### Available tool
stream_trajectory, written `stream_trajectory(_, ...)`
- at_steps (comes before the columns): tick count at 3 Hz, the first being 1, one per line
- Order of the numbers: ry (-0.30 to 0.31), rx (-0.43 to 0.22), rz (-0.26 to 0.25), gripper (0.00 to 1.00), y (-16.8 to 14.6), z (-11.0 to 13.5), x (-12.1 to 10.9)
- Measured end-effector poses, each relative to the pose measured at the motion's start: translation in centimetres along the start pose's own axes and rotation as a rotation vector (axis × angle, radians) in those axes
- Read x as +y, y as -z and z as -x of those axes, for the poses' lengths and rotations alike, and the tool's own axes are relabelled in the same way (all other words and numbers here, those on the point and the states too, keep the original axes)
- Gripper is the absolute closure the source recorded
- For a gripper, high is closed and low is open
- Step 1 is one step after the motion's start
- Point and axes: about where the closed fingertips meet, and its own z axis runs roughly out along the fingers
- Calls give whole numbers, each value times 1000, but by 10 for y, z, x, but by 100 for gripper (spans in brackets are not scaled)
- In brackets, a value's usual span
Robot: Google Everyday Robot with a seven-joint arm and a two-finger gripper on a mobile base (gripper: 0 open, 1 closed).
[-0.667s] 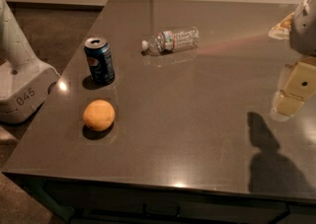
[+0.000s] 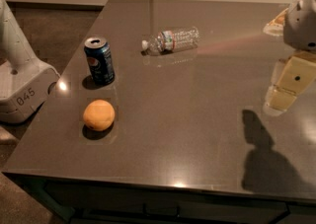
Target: Pick orange
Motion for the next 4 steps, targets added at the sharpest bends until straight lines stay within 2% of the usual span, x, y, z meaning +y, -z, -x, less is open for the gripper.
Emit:
stream_trajectory(1,34,-91,27,0,-13,37,-2)
stream_trajectory(2,90,-190,67,0,-31,83,8)
stream_trajectory(4,201,-354,118,0,-71,158,42)
